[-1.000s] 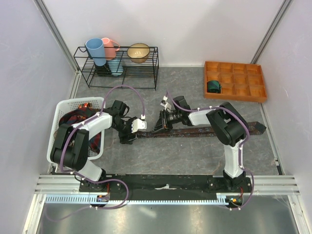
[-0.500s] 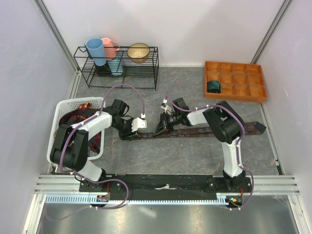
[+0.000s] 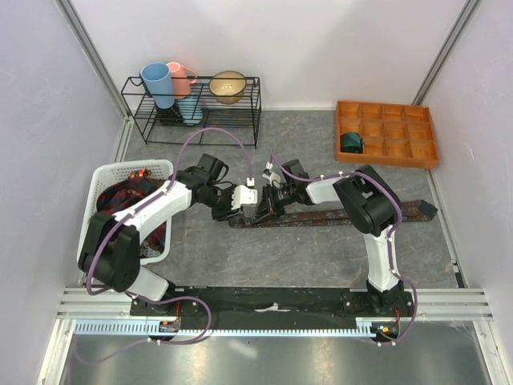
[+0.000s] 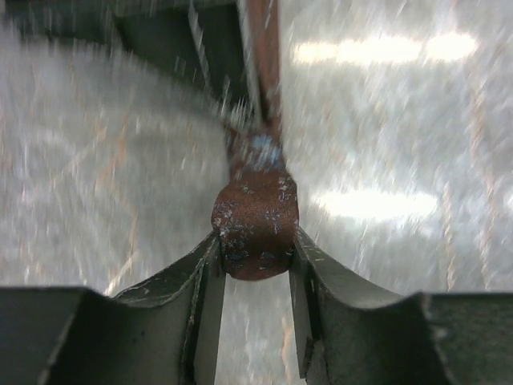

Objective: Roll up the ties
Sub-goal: Roll the tie at the center of the board.

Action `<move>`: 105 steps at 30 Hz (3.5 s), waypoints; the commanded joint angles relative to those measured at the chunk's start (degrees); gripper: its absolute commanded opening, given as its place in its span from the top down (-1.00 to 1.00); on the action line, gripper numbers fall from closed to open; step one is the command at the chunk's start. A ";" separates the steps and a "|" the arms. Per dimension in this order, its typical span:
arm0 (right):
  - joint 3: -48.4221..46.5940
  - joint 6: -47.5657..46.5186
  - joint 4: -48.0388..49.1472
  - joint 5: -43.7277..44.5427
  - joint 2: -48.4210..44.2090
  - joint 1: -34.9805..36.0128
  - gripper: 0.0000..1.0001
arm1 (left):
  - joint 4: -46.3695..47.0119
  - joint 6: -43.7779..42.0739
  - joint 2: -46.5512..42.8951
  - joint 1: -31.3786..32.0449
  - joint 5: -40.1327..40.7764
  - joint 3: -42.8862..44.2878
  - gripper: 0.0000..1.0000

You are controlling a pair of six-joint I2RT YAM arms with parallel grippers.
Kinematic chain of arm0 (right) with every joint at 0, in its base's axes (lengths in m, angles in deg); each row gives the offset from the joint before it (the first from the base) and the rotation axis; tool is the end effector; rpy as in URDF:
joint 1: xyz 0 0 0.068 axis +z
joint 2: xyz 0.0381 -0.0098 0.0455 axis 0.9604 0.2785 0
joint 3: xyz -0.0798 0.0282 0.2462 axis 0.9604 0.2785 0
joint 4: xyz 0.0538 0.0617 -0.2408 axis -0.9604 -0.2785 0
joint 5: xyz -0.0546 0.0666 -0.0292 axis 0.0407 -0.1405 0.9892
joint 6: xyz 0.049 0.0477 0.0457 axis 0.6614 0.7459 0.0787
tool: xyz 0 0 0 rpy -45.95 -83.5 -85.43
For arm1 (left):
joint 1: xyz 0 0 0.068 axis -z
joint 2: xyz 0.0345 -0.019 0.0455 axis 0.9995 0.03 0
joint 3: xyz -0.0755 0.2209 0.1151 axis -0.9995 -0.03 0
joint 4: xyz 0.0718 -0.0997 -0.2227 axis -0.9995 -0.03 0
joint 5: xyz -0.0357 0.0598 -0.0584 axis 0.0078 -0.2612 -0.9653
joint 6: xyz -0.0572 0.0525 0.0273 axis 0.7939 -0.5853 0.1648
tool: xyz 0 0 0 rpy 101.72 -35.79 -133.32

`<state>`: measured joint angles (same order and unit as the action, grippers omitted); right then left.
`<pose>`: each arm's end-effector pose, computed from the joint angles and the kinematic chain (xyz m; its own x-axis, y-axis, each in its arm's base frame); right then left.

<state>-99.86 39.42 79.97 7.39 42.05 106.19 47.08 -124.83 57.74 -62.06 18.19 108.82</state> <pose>0.3124 0.2630 0.0708 -0.9755 -0.1609 -0.1499 -0.2096 0.4741 0.8551 0.2418 -0.1623 0.1795 0.0645 0.7750 -0.6286 0.9961 -0.0121 0.0873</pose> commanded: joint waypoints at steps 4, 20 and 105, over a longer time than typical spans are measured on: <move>-1.36 -2.45 -2.72 3.83 0.04 -0.19 0.71 | 8.44 10.46 5.93 6.56 -0.17 3.01 0.17; 3.82 -0.62 0.86 -4.95 -9.28 -2.83 0.04 | 10.12 8.97 11.47 6.92 4.67 2.48 0.15; 0.92 -6.67 -9.05 -6.62 -9.19 -6.08 0.30 | 8.79 10.64 19.12 9.20 9.68 5.56 0.35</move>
<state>-99.58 34.08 71.25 4.09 38.11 100.33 55.91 -113.75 76.49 -52.69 24.15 116.05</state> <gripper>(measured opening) 0.320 0.330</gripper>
